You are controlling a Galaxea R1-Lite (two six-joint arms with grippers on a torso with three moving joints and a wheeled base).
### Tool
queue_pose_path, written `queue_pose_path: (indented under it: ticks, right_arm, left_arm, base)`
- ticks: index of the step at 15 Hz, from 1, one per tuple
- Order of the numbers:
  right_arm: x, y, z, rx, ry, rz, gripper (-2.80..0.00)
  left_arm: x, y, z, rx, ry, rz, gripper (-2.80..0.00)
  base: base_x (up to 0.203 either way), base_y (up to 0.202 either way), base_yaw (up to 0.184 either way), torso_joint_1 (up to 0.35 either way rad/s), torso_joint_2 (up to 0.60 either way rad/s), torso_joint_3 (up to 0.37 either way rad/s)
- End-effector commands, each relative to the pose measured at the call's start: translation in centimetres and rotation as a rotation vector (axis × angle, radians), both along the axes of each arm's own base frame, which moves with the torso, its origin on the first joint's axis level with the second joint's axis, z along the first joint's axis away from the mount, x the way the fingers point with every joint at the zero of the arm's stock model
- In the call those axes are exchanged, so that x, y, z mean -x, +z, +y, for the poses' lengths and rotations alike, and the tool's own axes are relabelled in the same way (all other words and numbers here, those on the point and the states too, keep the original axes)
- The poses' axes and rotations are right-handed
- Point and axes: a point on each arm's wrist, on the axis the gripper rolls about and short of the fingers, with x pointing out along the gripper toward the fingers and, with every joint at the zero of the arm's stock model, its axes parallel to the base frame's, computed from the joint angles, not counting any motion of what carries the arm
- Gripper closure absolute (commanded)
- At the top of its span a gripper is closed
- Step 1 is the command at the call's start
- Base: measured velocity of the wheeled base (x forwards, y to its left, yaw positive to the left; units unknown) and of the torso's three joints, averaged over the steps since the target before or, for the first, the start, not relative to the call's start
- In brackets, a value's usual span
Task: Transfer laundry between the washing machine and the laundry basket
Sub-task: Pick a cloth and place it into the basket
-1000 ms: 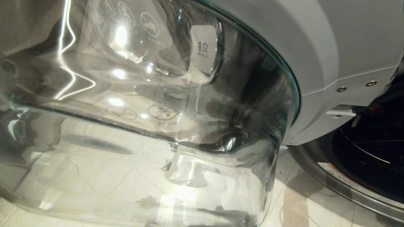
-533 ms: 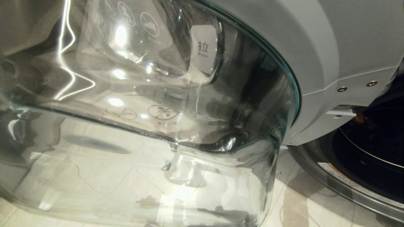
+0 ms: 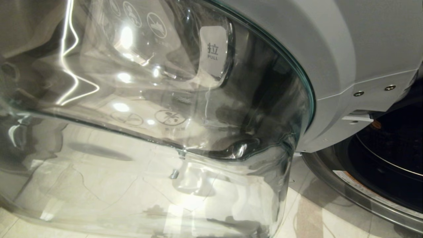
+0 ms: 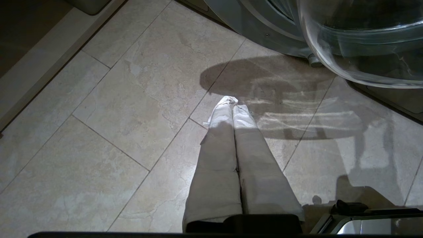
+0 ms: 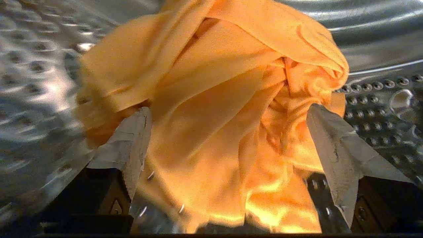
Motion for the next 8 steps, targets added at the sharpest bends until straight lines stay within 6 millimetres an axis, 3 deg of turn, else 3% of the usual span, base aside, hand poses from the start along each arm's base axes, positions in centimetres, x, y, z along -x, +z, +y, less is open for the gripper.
queue_pose_path:
  ticks: [1, 6, 8]
  right_arm:
    - [-1.8, -1.5, -1.1, 0.006, -0.019, 0.000, -2.80]
    - [-3.6, -2.5, -3.8, 0.007, -0.054, 0.010, -2.80]
    - [-3.7, -2.8, -3.8, 0.005, -0.051, 0.017, -2.80]
  left_arm:
    - [-0.3, -1.1, 0.0, -0.001, -0.001, 0.039, 0.00]
    - [-0.3, -1.1, 0.0, -0.002, 0.001, 0.039, 0.00]
    - [-0.3, -1.1, 0.0, -0.002, -0.001, 0.039, 0.00]
  base:
    - [0.000, 0.000, 0.000, 0.000, 0.00, 0.000]
    - [0.000, 0.000, 0.000, 0.000, 0.00, 0.000]
    - [0.000, 0.000, 0.000, 0.000, 0.00, 0.000]
